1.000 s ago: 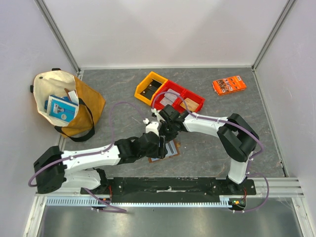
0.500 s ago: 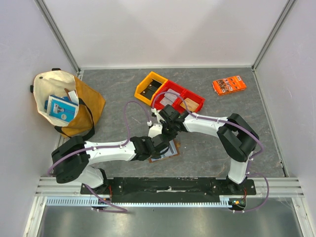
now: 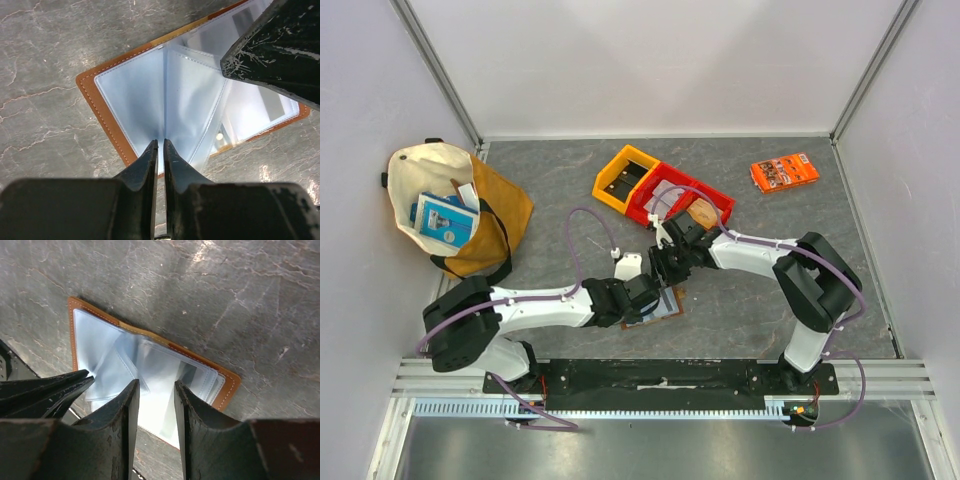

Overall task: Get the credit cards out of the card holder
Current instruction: Remove the credit card from the card holder.

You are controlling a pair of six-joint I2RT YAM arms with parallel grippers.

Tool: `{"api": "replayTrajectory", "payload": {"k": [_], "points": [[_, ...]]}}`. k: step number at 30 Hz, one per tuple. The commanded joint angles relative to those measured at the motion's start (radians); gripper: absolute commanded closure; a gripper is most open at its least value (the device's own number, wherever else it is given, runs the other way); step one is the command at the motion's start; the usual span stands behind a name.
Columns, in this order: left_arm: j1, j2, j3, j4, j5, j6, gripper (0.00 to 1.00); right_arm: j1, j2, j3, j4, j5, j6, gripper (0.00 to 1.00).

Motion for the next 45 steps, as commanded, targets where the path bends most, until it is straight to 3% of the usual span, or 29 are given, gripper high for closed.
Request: {"api": "replayTrajectory", "payload": {"k": [1, 9, 20, 24, 29, 35, 41, 45], "points": [[0.004, -0.027, -0.013, -0.010, -0.034, -0.049, 0.87, 0.000, -0.020, -0.045, 0.107, -0.105, 0.061, 0.59], [0.004, -0.082, -0.030, -0.006, -0.034, -0.067, 0.85, 0.000, -0.021, -0.074, 0.201, -0.224, 0.116, 0.60], [0.006, -0.322, -0.111, -0.009, -0.070, -0.109, 0.73, 0.044, -0.019, -0.016, 0.219, -0.313, 0.140, 0.63], [0.004, -0.427, -0.146, 0.007, -0.076, -0.107, 0.73, 0.076, 0.029, 0.004, 0.244, -0.317, 0.157, 0.58], [0.004, -0.539, -0.212, 0.106, -0.033, -0.075, 0.73, 0.097, 0.092, 0.025, 0.262, -0.301, 0.168, 0.45], [0.006, -0.479, -0.221, 0.221, 0.044, -0.032, 0.80, 0.097, 0.112, 0.031, 0.246, -0.261, 0.154, 0.47], [0.015, -0.361, -0.168, 0.229, 0.049, 0.000, 0.90, 0.093, 0.065, 0.061, 0.161, -0.185, 0.096, 0.50], [0.081, -0.301, -0.201, 0.255, 0.117, -0.032, 0.95, 0.064, -0.008, 0.053, 0.106, -0.087, 0.068, 0.51]]}}
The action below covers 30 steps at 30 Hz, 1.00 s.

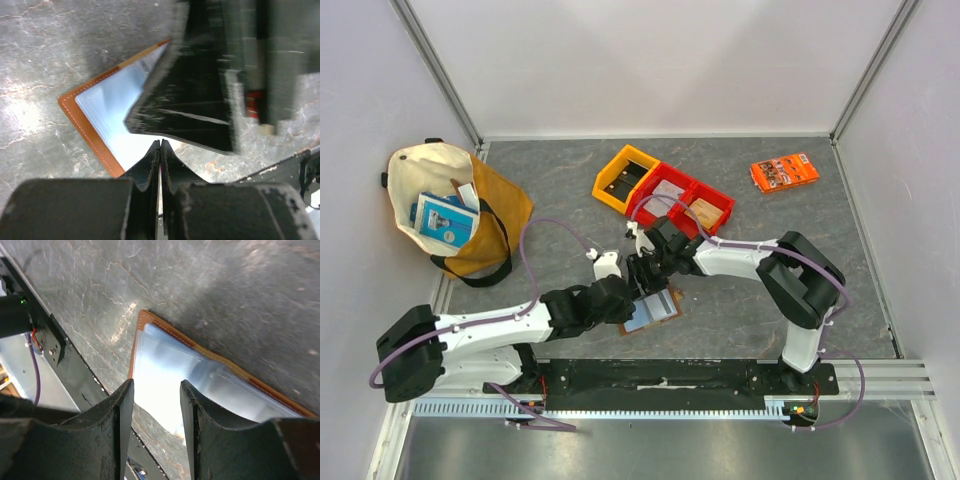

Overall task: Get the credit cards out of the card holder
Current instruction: Remove the credit card from the card holder.

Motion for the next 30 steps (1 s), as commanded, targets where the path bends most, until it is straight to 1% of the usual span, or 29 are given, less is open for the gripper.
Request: {"api": "replayTrajectory", "payload": {"k": [1, 6, 10, 19, 30], "points": [[0.070, 0.054, -0.003, 0.072, 0.066, 0.000, 0.95, -0.031, -0.114, 0.027, -0.085, 0.145, -0.060, 0.51], [0.132, 0.093, -0.033, 0.081, 0.128, -0.020, 0.97, -0.053, -0.159, 0.023, -0.197, 0.304, -0.129, 0.50], [0.147, 0.100, -0.045, 0.050, 0.136, -0.045, 0.97, -0.054, -0.153, 0.019, -0.235, 0.352, -0.154, 0.48], [0.165, 0.102, -0.080, 0.024, 0.156, -0.076, 0.98, -0.054, -0.113, 0.019, -0.241, 0.341, -0.161, 0.45], [0.167, 0.137, -0.076, 0.041, 0.177, -0.069, 0.98, -0.053, -0.088, 0.017, -0.249, 0.304, -0.168, 0.49]]}}
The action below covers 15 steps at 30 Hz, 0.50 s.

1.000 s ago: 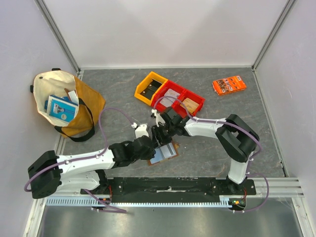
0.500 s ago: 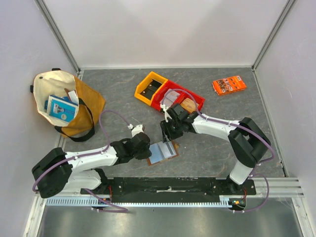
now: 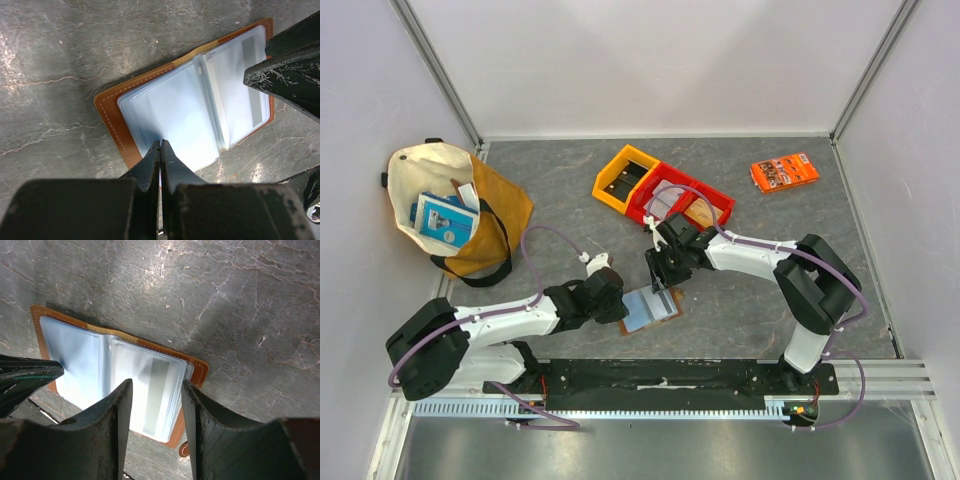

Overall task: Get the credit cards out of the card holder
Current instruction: Remove the credit card from the card holder.

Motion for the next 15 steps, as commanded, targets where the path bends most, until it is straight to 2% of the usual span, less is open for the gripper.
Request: {"api": "replayTrajectory", "payload": {"k": [1, 11, 15], "points": [[0.004, 0.024, -0.011, -0.018, 0.005, -0.019, 0.98, 0.003, 0.008, 0.017, -0.013, -0.020, -0.014, 0.50], [0.001, 0.023, -0.012, -0.013, 0.011, -0.016, 0.98, 0.002, -0.015, 0.028, -0.016, -0.044, -0.008, 0.60], [0.004, 0.023, -0.012, -0.013, 0.013, -0.015, 0.98, 0.003, -0.036, 0.037, -0.024, -0.049, -0.005, 0.59]]}}
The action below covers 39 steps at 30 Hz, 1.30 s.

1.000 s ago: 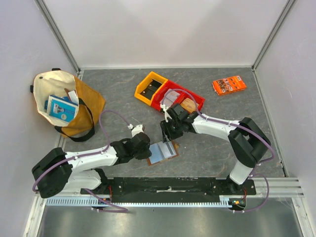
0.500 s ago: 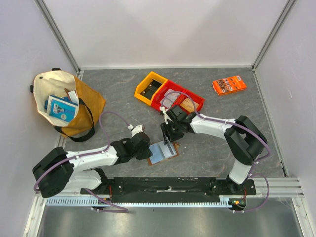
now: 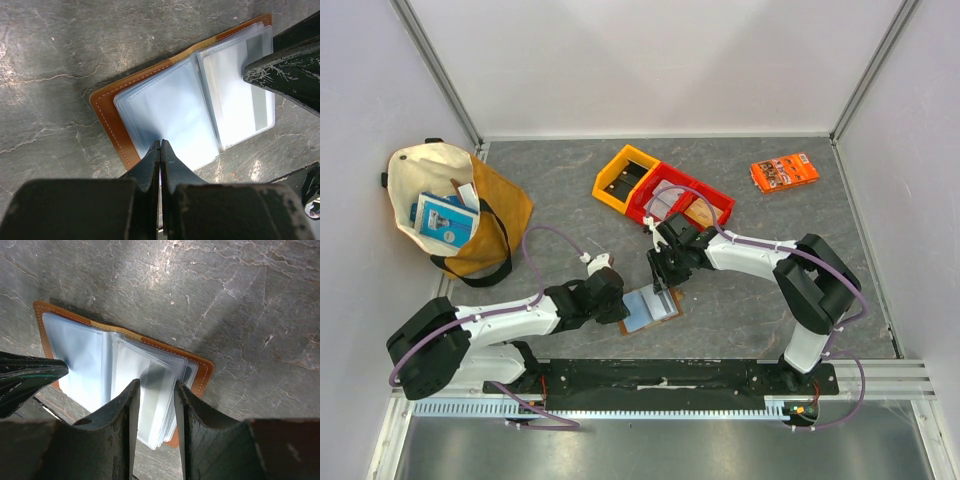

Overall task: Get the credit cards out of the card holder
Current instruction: Remove the credit card from the card holder.

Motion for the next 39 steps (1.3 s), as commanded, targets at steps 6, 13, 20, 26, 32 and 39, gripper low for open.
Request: {"api": "replayTrajectory", "payload": {"k": [6, 13, 20, 26, 32, 39], "points": [[0.002, 0.018, -0.011, -0.022, -0.004, -0.011, 0.98, 0.004, -0.071, 0.057, -0.044, -0.038, -0.002, 0.47], [0.002, 0.022, -0.006, -0.020, 0.001, -0.005, 0.98, 0.004, -0.066, 0.059, -0.044, -0.068, -0.003, 0.44], [0.001, 0.015, -0.006, -0.020, 0.001, -0.005, 0.98, 0.005, -0.072, 0.063, -0.040, -0.100, 0.000, 0.46], [0.002, 0.007, -0.003, -0.023, 0.001, -0.005, 0.98, 0.007, -0.091, 0.076, -0.037, -0.143, 0.003, 0.48], [0.001, -0.017, -0.009, -0.026, -0.002, -0.010, 0.98, 0.018, -0.091, 0.082, -0.021, -0.188, 0.011, 0.49], [0.002, -0.047, -0.020, -0.023, -0.005, -0.019, 0.98, 0.044, -0.077, 0.089, 0.026, -0.257, 0.038, 0.49]]}}
